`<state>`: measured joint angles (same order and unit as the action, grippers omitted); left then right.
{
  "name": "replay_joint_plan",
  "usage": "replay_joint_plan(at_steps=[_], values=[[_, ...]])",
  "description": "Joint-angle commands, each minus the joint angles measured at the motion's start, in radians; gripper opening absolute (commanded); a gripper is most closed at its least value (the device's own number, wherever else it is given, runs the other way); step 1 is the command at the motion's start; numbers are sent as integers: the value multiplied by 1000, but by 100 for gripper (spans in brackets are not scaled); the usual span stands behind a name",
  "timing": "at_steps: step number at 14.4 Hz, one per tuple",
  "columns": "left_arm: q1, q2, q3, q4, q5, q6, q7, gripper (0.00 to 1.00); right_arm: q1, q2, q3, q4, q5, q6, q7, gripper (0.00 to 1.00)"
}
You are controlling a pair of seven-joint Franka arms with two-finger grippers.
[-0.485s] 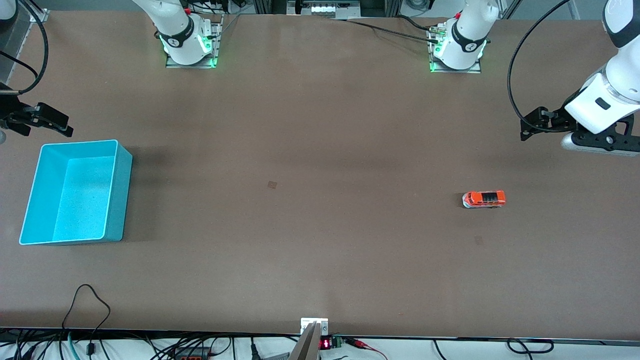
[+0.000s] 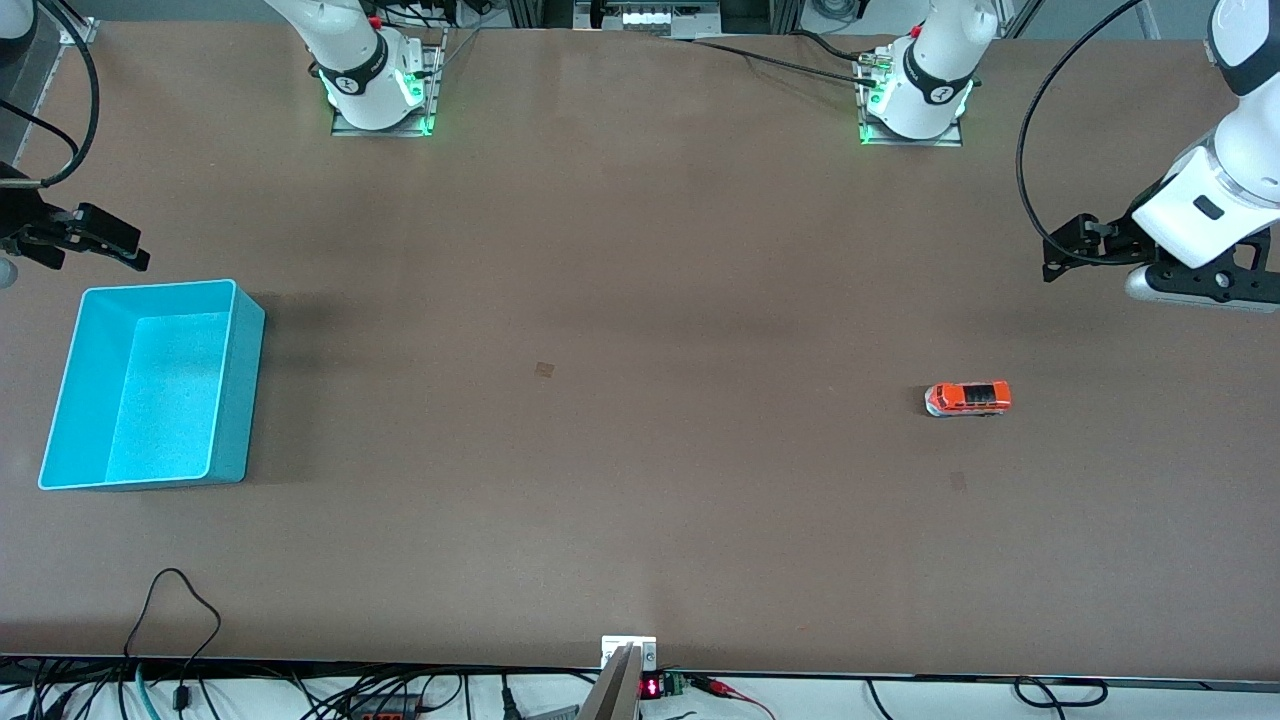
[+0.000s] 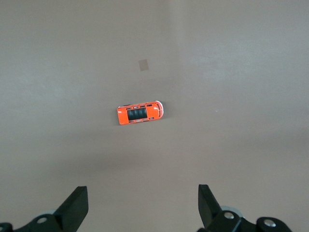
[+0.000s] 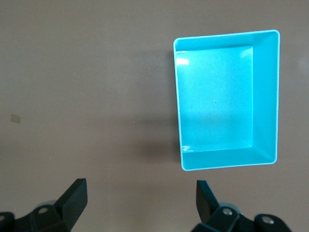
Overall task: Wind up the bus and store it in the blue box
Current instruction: 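Move the left gripper down over the orange toy bus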
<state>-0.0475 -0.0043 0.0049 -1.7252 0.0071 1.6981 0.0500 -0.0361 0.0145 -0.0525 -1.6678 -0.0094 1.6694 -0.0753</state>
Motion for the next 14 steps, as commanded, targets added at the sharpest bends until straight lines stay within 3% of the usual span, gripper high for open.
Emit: replay_joint_plan(at_steps=[1, 7, 11, 14], values=[[8, 15, 0, 30, -27, -82, -1, 100, 2, -21, 3, -18, -4, -5, 17, 100], [-9, 13, -16, 59, -39, -237, 10, 100, 2, -22, 3, -18, -3, -7, 54, 100], [-6, 13, -31, 65, -42, -423, 199, 100, 2, -25, 3, -18, -10, -23, 25, 100], [-8, 27, -31, 50, -39, -411, 413, 100, 2, -27, 2, -18, -4, -33, -8, 100]])
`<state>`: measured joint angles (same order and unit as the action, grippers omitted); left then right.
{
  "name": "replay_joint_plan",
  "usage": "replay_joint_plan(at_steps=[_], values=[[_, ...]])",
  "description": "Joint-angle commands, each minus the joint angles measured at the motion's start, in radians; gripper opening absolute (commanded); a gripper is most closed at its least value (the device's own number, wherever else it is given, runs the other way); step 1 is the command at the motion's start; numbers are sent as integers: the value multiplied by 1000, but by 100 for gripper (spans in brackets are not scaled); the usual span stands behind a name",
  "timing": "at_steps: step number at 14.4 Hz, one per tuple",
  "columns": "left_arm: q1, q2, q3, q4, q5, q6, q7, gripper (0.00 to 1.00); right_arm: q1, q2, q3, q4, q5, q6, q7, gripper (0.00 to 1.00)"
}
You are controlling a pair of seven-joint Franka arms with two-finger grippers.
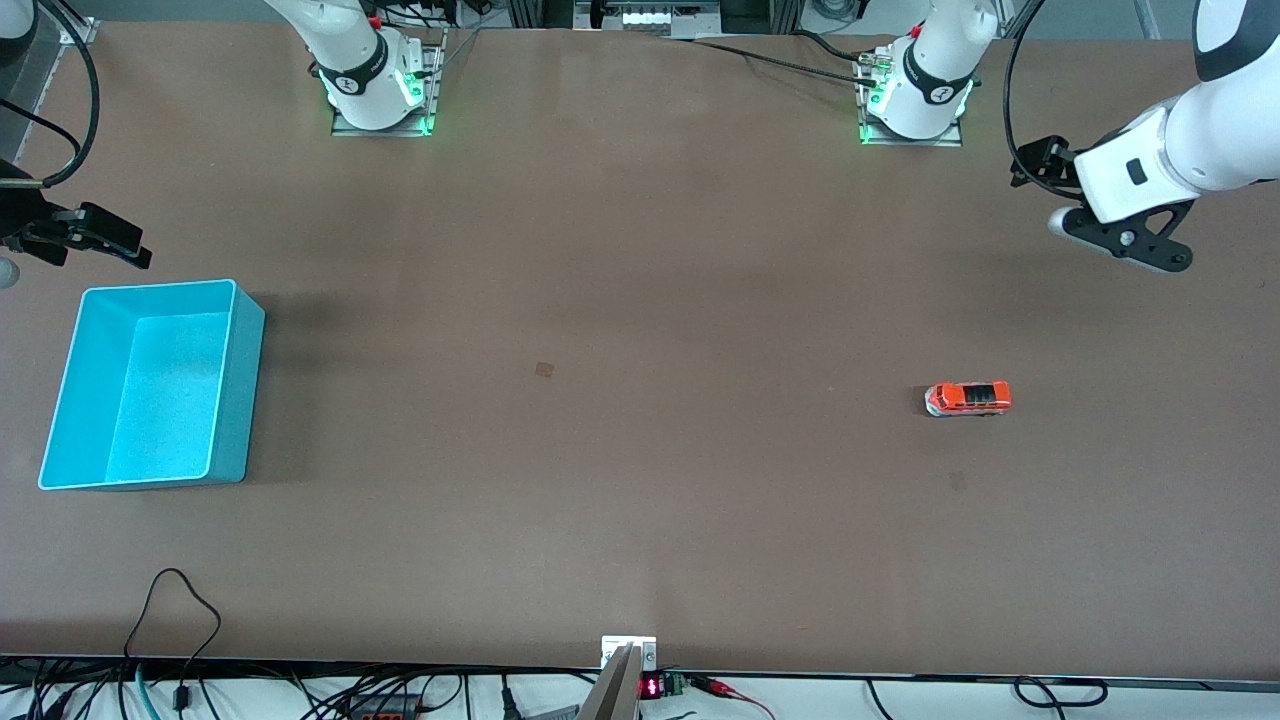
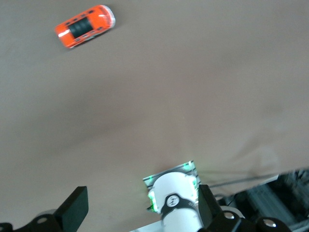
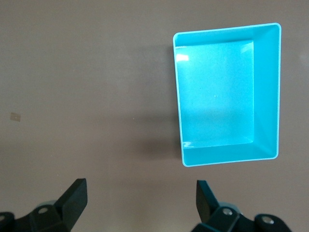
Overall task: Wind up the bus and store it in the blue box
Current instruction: 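Move the left gripper down over the orange toy bus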
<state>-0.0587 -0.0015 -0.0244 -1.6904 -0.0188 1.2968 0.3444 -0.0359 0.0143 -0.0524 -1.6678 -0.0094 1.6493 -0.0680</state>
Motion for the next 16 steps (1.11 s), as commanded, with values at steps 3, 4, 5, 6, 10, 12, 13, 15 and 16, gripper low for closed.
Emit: replay_joint_plan(at_steps=[3, 4, 5, 6, 10, 12, 13, 15, 16], values=[[4, 73, -2, -14, 2, 154, 400, 100, 2, -27, 0, -16, -4, -11, -12, 100], [10, 118, -2, -18, 20, 211, 488, 100, 2, -27, 0, -15, -3, -8, -12, 100], [13, 153, -2, -18, 42, 270, 557, 100, 1, -27, 0, -15, -3, -11, -6, 100], [17, 194, -2, -18, 63, 353, 623, 100, 1, -28, -1, -15, -4, -16, 7, 100], [69, 377, 0, -18, 74, 611, 874, 100, 1, -34, -3, -15, -6, -48, -9, 100], [73, 437, 0, -25, 76, 668, 979, 100, 1, -34, -3, -13, -4, -46, -3, 100], [73, 452, 0, -38, 83, 696, 1014, 100, -1, -34, -4, -9, -3, -45, 0, 100], [73, 442, 0, -127, 114, 800, 1056, 100, 1, -33, -3, -7, -3, -40, 5, 100], [74, 436, 0, -168, 115, 858, 1096, 100, 1, -33, -3, -7, -4, -40, 5, 100]])
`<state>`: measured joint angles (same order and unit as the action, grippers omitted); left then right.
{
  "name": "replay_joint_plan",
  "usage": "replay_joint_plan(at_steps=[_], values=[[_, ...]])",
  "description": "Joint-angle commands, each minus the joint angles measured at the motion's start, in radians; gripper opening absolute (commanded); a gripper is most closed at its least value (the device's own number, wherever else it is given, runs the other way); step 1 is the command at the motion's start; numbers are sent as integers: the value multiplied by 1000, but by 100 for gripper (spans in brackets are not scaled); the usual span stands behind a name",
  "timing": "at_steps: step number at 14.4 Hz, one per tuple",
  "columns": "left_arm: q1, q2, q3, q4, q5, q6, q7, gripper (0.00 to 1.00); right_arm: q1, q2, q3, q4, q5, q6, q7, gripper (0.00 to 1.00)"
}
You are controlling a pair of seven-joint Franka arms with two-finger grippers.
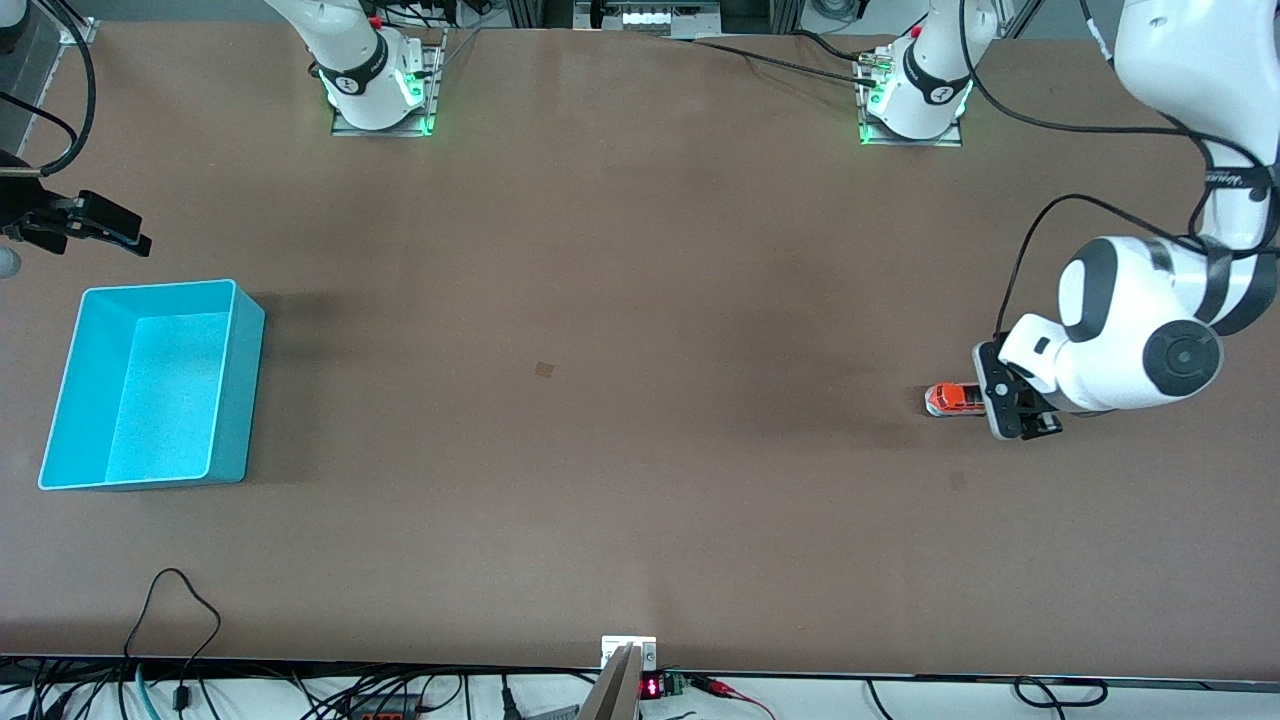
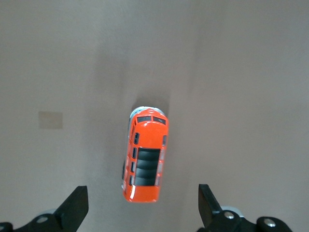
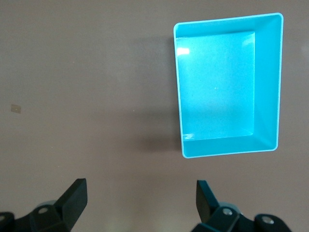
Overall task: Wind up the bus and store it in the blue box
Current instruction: 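Lower the left gripper and close it on the orange bus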
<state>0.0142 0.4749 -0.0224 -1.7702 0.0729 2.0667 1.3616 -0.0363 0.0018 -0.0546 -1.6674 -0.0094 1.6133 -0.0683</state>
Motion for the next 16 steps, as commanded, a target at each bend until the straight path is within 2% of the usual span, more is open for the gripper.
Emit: replay_joint_plan(at_steps=[1, 5, 13, 14, 15, 16], values=[[7, -39, -2, -115, 24, 137, 112, 100, 1, -20, 1, -8, -4, -4, 5, 100], [32, -42, -4, -231, 24, 318, 163, 100, 3, -20, 2, -8, -4, -3, 5, 100], [33, -42, -7, -339, 22, 475, 168, 99, 3, -17, 4, -9, -4, -4, 5, 100], [33, -39, -7, -344, 22, 489, 168, 90, 3, -17, 4, -8, -4, -4, 7, 100], [36, -39, -7, -354, 22, 493, 168, 76, 3, -17, 6, -8, -4, -4, 5, 100], [38, -39, -8, -359, 22, 495, 168, 56, 3, -17, 6, -8, -4, -4, 7, 100]])
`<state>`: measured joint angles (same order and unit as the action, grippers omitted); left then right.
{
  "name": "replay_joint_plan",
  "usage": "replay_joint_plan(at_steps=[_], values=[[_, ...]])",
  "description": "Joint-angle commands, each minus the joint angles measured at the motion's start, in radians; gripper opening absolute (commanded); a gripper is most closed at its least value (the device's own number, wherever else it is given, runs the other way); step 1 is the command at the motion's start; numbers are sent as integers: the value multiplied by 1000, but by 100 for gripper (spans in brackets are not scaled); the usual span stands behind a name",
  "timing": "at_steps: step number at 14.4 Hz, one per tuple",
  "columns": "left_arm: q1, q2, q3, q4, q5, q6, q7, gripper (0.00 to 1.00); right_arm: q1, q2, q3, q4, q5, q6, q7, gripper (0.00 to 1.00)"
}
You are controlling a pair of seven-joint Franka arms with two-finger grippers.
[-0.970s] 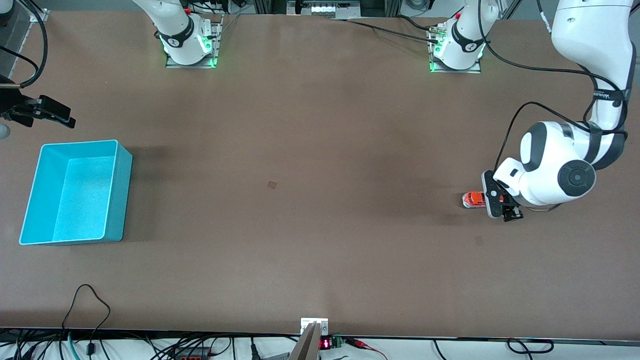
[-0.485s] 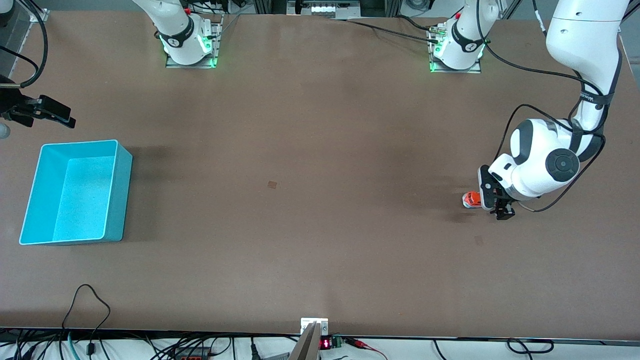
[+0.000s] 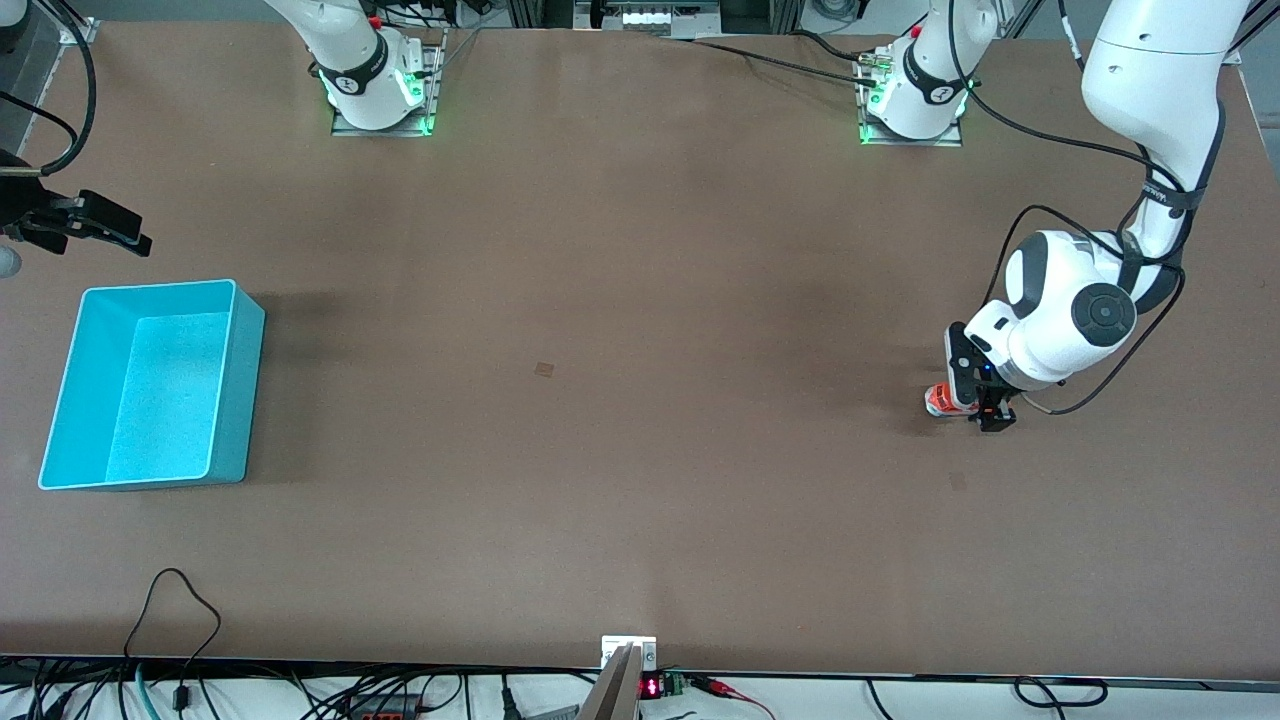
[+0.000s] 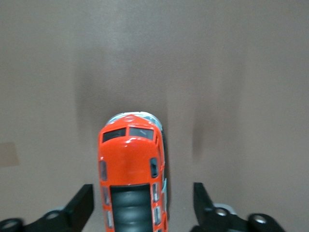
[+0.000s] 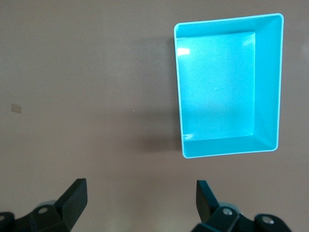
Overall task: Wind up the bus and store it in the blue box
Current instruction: 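Lower the left gripper and close it on the orange bus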
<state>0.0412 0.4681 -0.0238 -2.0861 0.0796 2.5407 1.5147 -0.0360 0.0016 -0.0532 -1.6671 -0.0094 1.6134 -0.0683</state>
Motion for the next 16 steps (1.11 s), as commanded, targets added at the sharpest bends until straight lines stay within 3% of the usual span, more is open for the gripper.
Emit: replay_joint_plan(at_steps=[1, 2, 4, 10, 16], values=[[11, -32, -8, -40, 15, 21, 15, 42, 2, -15, 4, -8, -4, -4, 7, 100], [11, -32, -10, -38, 15, 21, 15, 33, 2, -15, 4, -8, -4, -3, 7, 100], [11, -32, -10, -38, 12, 21, 15, 28, 2, -15, 4, -8, -4, -3, 7, 100], [34, -11, -10, -35, 6, 23, 15, 28, 2, -14, 4, -8, -6, -6, 5, 100], [161, 27, -10, -29, 8, 55, 102, 28, 2, -14, 4, -8, -7, -10, -7, 100]])
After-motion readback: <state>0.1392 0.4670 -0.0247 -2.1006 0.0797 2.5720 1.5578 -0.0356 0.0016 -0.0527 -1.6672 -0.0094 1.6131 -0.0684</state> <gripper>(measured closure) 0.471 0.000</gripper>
